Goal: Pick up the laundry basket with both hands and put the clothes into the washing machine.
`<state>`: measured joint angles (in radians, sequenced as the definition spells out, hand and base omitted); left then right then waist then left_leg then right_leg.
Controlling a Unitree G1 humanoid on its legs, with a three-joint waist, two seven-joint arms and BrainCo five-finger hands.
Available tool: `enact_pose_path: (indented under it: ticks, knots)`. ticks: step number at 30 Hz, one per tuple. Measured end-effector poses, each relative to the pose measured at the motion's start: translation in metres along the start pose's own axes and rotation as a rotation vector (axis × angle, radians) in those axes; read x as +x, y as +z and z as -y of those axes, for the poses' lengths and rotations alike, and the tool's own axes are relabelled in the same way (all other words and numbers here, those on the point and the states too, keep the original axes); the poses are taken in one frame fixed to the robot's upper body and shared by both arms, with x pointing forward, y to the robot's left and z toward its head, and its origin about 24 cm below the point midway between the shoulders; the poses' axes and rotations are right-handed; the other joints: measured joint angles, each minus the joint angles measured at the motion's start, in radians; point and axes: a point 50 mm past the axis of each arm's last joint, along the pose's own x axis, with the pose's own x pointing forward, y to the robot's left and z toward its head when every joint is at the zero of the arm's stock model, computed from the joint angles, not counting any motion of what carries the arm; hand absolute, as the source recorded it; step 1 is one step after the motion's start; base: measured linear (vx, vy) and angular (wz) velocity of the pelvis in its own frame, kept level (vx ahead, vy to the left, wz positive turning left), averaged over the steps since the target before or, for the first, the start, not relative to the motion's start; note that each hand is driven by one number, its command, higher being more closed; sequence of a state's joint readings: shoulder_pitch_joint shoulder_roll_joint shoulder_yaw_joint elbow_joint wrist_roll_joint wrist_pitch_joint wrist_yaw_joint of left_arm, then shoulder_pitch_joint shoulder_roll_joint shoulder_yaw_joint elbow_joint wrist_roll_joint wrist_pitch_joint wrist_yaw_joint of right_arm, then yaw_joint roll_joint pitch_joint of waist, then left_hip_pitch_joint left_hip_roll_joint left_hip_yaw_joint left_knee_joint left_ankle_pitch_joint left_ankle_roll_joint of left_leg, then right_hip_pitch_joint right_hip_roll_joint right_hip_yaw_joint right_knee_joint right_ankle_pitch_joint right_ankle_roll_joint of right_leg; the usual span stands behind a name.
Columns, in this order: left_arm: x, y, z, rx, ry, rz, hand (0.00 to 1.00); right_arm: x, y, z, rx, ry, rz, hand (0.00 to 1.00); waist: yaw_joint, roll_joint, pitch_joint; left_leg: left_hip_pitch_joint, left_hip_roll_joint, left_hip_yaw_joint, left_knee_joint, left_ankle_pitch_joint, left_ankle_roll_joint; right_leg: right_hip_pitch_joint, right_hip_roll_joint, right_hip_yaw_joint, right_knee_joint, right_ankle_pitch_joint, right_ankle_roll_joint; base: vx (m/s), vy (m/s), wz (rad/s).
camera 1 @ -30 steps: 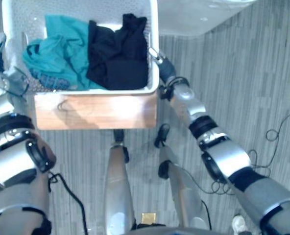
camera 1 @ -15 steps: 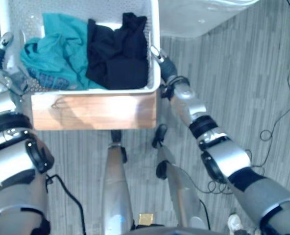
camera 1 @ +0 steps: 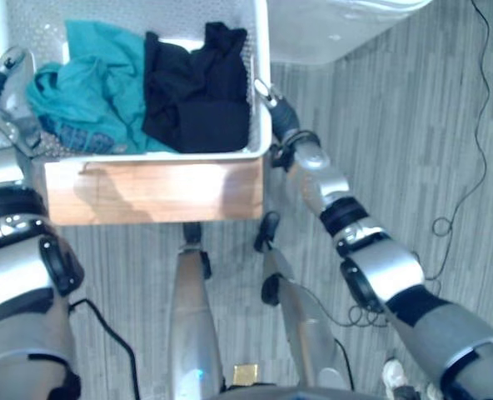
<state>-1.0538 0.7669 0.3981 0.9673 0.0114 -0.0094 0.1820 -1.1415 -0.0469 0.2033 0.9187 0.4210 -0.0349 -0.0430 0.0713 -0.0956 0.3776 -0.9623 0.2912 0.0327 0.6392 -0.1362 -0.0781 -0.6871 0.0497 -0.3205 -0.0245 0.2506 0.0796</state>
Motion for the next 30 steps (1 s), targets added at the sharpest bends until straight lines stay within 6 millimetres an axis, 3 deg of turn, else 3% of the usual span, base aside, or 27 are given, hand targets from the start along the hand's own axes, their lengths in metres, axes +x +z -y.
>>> enact_pose_path:
  ticks: [11,17,20,21,26,30]
  knots:
    - [-0.004,-0.003,0.001,0.039,-0.003,0.028,0.0,-0.008,-0.008,0.004,0.027,-0.009,0.018,0.0,-0.003,0.0,0.0,0.029,0.001,0.029,-0.031,0.001,-0.001,0.003,-0.003,0.028,-0.005,0.019,-0.025,0.03,-0.005,-0.03]
    - [-0.021,0.004,-0.002,0.053,-0.008,0.171,0.0,-0.023,-0.029,0.02,0.065,-0.072,-0.005,0.0,-0.001,0.004,0.003,0.059,0.001,0.043,-0.059,0.003,-0.003,0.014,-0.003,0.054,-0.004,0.011,-0.04,0.05,-0.005,0.0]
    - [-0.033,0.012,-0.006,0.044,0.007,0.262,0.0,-0.032,-0.042,0.038,0.045,-0.125,-0.041,0.0,0.007,0.019,0.012,0.074,-0.002,0.04,-0.07,0.004,-0.005,0.023,-0.003,0.054,0.007,-0.004,-0.062,0.06,-0.006,0.09]
    - [-0.036,0.014,-0.008,0.035,0.018,0.285,0.0,-0.038,-0.048,0.05,0.062,-0.174,-0.053,0.0,0.024,0.032,0.022,0.087,-0.002,0.042,-0.078,0.004,-0.006,0.029,-0.003,0.054,0.011,-0.011,-0.071,0.06,-0.007,0.06]
    - [-0.042,0.017,-0.029,-0.009,0.101,0.322,0.0,-0.045,-0.043,0.067,0.065,-0.227,-0.021,0.0,0.036,0.073,0.057,0.1,-0.001,0.045,-0.086,0.004,-0.007,0.033,-0.003,0.054,0.022,-0.021,-0.084,0.03,-0.008,0.01]
    - [-0.049,0.016,-0.043,0.002,0.13,0.345,0.0,-0.051,-0.041,0.075,0.088,-0.256,0.005,0.0,0.054,0.083,0.063,0.109,0.0,0.051,-0.094,0.004,-0.007,0.033,-0.003,0.062,0.027,-0.022,-0.085,0.02,-0.005,-0.02]
